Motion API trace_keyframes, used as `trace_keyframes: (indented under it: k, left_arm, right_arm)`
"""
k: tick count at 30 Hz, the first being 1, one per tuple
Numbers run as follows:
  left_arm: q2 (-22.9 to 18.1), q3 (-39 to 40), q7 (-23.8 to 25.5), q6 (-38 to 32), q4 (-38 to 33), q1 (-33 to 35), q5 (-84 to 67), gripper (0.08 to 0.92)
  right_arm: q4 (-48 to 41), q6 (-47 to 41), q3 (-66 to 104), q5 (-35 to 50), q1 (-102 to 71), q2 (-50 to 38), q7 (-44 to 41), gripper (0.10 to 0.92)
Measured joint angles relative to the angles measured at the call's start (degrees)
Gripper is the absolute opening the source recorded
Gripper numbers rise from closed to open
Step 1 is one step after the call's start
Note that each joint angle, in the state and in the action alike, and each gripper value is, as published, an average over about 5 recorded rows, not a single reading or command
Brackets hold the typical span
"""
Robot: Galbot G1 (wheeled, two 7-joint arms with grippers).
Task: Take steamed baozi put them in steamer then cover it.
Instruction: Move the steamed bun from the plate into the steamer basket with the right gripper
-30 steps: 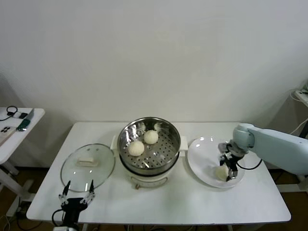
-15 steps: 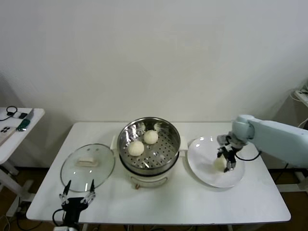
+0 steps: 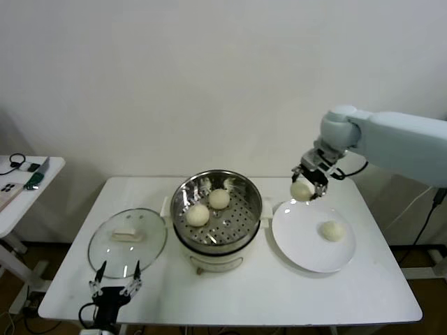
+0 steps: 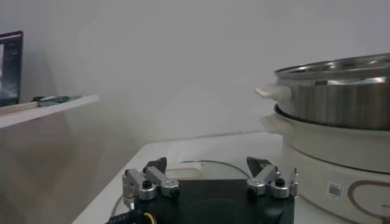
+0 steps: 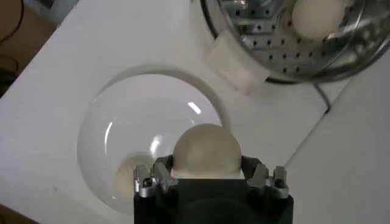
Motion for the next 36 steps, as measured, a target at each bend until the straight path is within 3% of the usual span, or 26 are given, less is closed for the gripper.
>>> trace_keyframes:
  k: [11,23,36]
  left_arm:
    - [1.1,0.4,-0.2,-0.1,0.1,0.4,-0.2,0.823]
    - [1.9,-0.1,-0.3,0.7,0.1,-0.7,-0.9,0.823]
    - [2.7,-0.1,-0.3,0.8,2.1,-1.8,-1.6,0.823]
  right_arm:
    - [4.0,5.8,4.1,-5.9,0.5,10.2,-0.7,0.721]
    - [-0.5,10.1,6.1,-11.1,-7.0,22.4,-0.7,0.721]
    - [-3.5,12.9,5.7,-12.5,-12.6,27.4,-0.6,0.721]
